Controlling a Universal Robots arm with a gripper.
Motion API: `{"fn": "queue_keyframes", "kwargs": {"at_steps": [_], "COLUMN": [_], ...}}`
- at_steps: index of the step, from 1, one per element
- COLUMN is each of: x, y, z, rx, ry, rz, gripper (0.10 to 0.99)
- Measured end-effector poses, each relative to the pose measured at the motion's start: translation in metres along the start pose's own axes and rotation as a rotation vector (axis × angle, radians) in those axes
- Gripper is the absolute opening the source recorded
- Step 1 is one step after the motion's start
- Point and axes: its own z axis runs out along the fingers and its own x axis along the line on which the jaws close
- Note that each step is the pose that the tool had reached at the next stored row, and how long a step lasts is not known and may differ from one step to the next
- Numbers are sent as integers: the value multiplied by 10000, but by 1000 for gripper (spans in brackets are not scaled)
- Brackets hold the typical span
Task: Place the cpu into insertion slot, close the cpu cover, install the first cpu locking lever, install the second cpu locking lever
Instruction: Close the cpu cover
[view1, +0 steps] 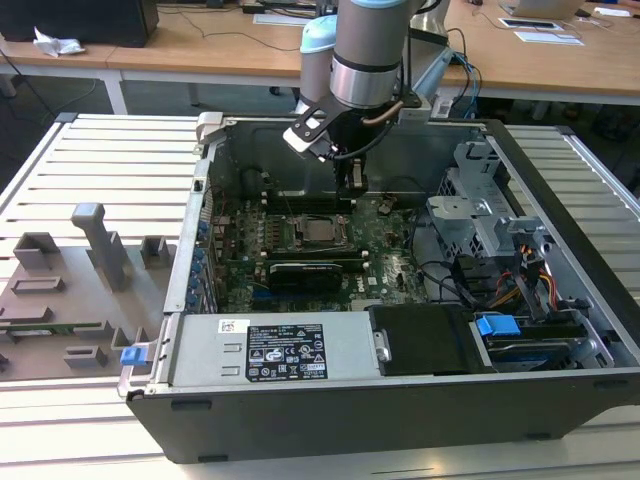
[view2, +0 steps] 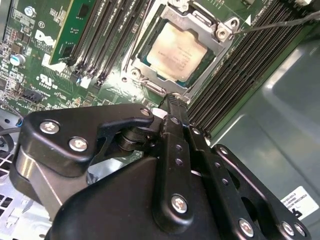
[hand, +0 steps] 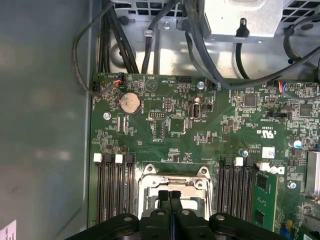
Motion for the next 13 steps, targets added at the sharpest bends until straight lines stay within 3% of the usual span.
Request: {"fn": "queue_keyframes", "kwargs": {"at_steps": [13], "x": [6], "y": [-149], "z": [13], "rx": [-1], "ry": [2], "rz": [1], "gripper": [106]}}
